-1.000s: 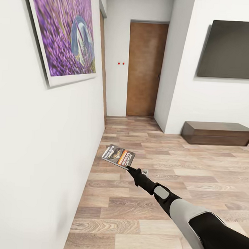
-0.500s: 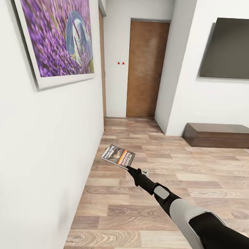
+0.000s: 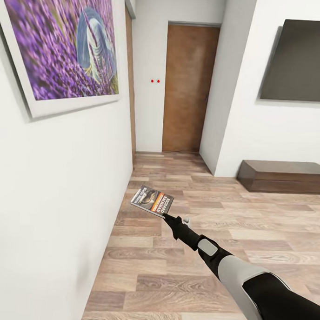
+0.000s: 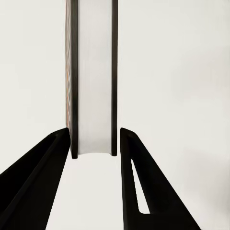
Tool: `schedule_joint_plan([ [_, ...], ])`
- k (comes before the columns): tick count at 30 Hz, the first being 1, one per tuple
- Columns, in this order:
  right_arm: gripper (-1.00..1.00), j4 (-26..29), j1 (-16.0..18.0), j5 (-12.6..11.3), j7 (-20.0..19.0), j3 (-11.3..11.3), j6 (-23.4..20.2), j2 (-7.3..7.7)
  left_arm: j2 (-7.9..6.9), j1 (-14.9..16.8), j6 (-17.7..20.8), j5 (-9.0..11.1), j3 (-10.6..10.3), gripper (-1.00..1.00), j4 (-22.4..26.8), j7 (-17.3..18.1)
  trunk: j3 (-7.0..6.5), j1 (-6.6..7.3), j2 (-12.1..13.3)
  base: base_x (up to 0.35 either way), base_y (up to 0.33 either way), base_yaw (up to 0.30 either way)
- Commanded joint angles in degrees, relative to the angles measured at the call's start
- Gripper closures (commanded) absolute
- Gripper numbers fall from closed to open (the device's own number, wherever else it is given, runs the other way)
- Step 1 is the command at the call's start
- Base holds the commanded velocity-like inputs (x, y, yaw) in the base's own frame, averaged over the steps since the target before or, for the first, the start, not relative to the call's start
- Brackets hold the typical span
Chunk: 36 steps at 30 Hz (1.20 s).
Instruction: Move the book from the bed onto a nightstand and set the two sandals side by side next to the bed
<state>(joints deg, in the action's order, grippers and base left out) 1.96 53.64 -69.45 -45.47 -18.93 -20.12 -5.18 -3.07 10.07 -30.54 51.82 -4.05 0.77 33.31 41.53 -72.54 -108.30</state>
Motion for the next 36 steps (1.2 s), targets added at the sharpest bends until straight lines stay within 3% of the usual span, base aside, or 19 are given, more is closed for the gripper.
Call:
schedule_joint_plan([
  [1, 1.00, -0.03, 0.06, -0.77, -0.14, 0.04, -0.53, 0.00, -0.01, 0.04, -0.13, 0.57, -0.43, -1.00, -0.07, 0.27, 0.05, -0.02, -0.02, 0.224, 0.000, 0.000],
  [20, 1.00, -0.03, 0.06, -0.75, -0.14, 0.05, -0.53, 0.00, -0.01, 0.04, -0.13, 0.57, -0.43, -1.00, -0.07, 0.27, 0.05, -0.02, -0.02, 0.224, 0.000, -0.021],
  [36, 1.00, -0.03, 0.06, -0.75, -0.14, 0.04, -0.53, 0.00, -0.01, 0.04, -0.13, 0.57, -0.43, -1.00, -0.07, 0.27, 0.05, -0.02, -0.02, 0.224, 0.000, -0.193],
])
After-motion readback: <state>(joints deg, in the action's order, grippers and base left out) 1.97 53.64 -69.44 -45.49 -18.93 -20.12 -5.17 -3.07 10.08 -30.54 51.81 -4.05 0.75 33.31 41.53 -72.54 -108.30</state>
